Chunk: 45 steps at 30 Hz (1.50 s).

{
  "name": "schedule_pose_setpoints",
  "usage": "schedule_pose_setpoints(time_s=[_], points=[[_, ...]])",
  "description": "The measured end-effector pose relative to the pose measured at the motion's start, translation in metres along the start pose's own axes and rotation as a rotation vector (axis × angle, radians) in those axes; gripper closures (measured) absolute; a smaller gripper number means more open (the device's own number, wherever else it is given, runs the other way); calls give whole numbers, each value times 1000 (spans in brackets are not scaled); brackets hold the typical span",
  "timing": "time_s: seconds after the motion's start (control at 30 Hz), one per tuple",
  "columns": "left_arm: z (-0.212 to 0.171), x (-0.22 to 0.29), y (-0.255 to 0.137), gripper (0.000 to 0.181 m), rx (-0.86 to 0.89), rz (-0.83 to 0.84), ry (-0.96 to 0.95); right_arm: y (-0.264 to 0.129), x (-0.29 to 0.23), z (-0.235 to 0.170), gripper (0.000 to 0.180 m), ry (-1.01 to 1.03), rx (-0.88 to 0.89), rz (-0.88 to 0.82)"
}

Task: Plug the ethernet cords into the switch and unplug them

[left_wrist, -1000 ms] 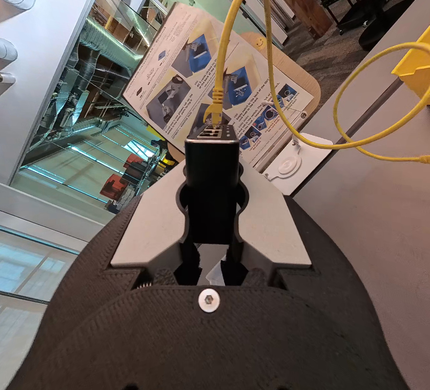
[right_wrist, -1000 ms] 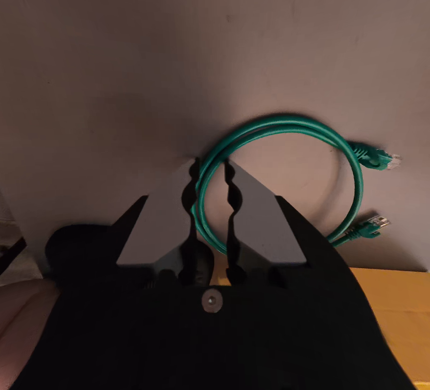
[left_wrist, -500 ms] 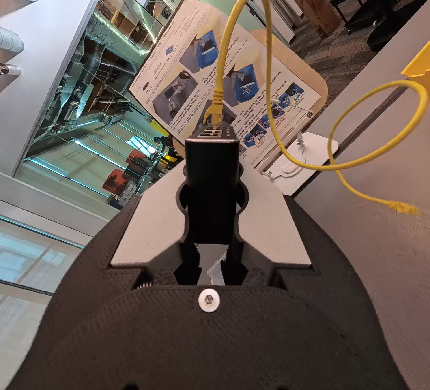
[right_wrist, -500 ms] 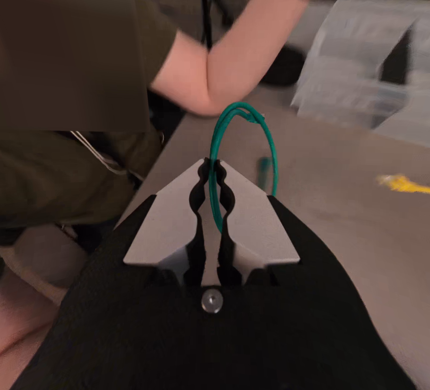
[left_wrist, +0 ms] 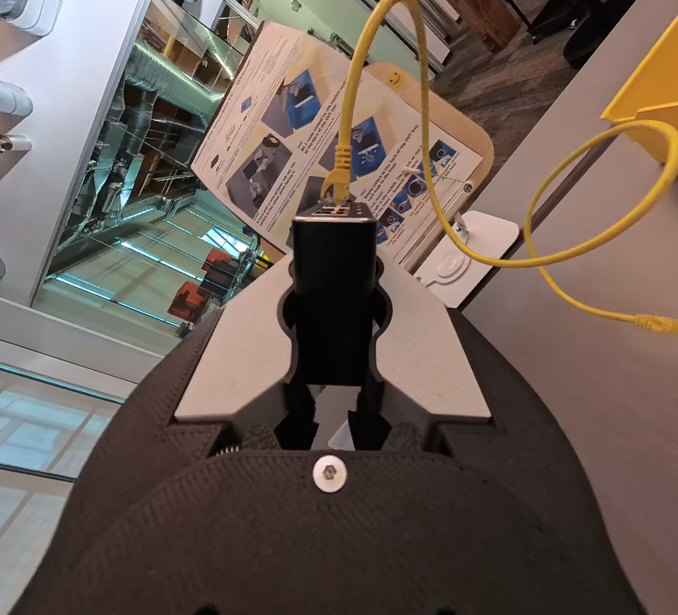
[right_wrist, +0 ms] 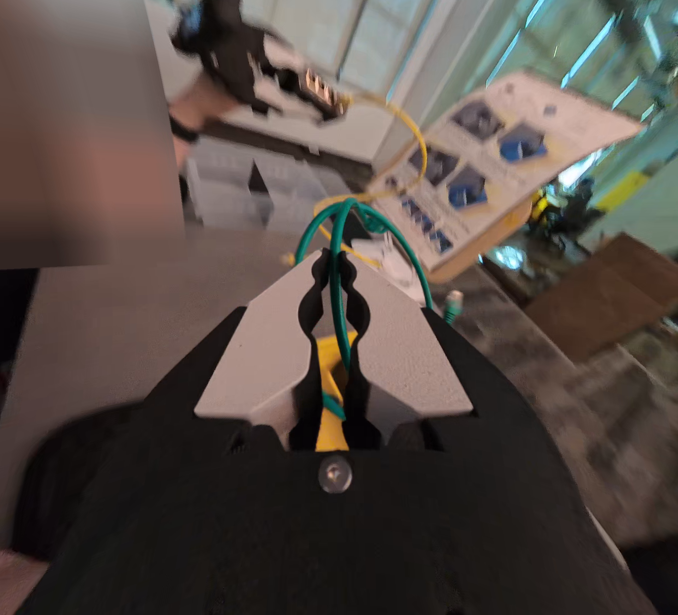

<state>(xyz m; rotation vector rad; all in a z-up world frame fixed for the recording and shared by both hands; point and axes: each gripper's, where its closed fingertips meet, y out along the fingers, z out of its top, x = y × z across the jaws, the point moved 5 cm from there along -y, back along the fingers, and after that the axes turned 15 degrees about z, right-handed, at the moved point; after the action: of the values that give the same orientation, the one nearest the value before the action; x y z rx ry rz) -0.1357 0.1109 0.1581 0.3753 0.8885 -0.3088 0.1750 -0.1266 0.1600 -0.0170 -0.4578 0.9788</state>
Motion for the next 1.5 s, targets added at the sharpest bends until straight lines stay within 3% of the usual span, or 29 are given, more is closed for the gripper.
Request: schedule_pose_setpoints(time_s=[0.23,0.43,0.6,0.67,0.87,1.03,1.13,1.33,1.5], points=[[10,15,2,147,7,-28,46,38,7,-109,175,285,-527,198],[10,17,2,148,9,-38,45,63,15,-176,175,471,-827,271],[7,17,4,147,4,-47,34,82,-3,-202,172,629,-917,456],[8,19,4,148,13,-66,26,85,-10,-207,159,641,-962,503],[22,33,1,147,112,-166,-37,97,-5,-157,144,436,-729,477],[39,49,-5,147,218,-264,-83,125,7,-69,139,5,-365,277],[53,59,-15,148,299,-327,-93,135,11,-21,141,-130,-143,124],[77,87,-45,147,490,-492,0,129,2,12,142,-507,-140,-157],[89,114,-64,147,566,-570,120,138,-12,-1,147,-551,-256,-60]])
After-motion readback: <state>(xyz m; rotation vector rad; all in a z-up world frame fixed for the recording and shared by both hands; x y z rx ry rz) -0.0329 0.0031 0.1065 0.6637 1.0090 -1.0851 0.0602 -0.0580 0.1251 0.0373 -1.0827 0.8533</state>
